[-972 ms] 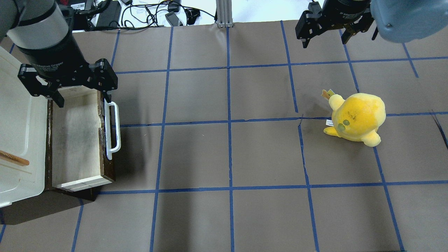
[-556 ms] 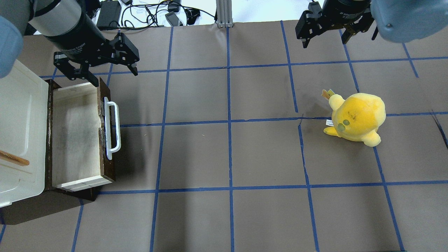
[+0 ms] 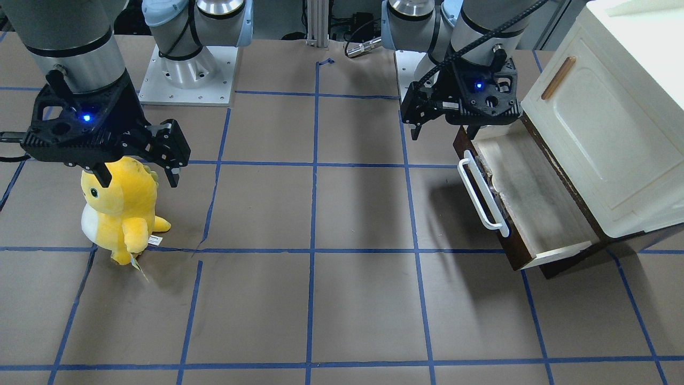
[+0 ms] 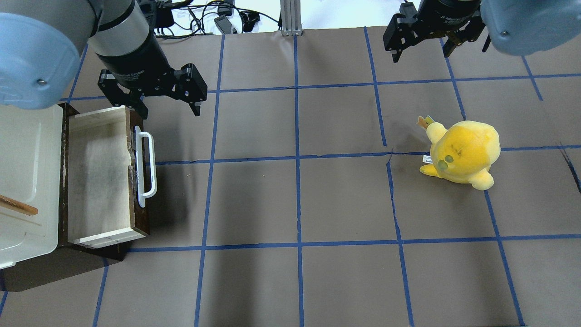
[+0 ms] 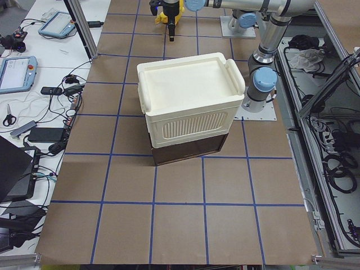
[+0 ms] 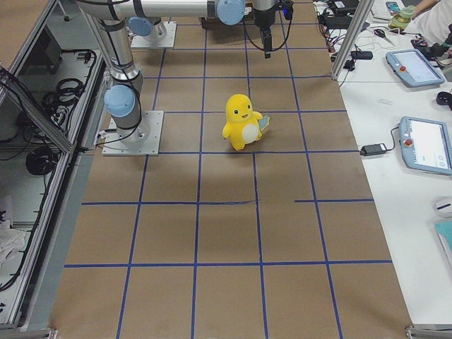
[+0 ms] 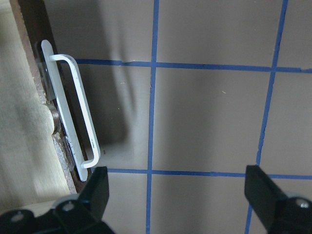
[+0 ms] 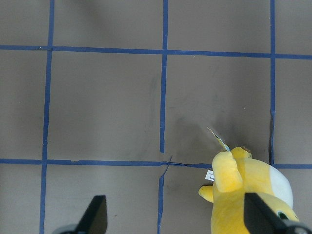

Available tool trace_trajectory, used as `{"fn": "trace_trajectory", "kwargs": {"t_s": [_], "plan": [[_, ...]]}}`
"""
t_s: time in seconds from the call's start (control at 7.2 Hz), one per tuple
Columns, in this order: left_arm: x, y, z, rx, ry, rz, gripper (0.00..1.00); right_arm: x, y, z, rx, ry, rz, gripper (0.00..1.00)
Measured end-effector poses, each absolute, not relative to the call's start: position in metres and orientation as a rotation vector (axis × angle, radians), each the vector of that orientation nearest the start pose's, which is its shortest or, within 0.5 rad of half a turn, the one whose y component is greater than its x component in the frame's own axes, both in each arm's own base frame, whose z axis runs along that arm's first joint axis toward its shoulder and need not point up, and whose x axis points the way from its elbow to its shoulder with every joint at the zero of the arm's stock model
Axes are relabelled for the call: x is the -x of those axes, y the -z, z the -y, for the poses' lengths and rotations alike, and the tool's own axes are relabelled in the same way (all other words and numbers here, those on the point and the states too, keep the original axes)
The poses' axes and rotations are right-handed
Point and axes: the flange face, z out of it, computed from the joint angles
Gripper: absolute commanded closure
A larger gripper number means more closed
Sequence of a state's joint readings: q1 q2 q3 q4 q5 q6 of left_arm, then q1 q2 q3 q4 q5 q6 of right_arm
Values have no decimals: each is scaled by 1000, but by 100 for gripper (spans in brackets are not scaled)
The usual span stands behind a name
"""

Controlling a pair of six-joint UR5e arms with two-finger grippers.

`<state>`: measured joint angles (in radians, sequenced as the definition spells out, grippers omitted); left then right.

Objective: Pull drawer sideways

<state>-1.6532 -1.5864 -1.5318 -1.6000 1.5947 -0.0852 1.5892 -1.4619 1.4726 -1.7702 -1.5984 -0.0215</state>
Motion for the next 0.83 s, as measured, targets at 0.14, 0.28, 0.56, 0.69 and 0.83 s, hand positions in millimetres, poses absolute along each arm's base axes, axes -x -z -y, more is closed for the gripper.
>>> {"fn": "trace_trajectory", "kwargs": {"t_s": [0.14, 0.28, 0.56, 0.69, 0.83], "plan": [[168, -500, 487, -20, 6, -3119, 0, -141, -502, 552, 59, 298, -3155, 0], [161, -506, 489, -6, 26, -3124, 0, -141, -502, 552, 59, 298, -3155, 0], [148, -513, 492, 30, 49, -3129, 0, -141, -502, 552, 59, 299, -3155, 0], [147, -513, 493, 37, 50, -3130, 0, -141, -502, 552, 59, 298, -3155, 0], [146, -513, 493, 41, 50, -3130, 0, -141, -502, 552, 59, 298, -3155, 0]]}}
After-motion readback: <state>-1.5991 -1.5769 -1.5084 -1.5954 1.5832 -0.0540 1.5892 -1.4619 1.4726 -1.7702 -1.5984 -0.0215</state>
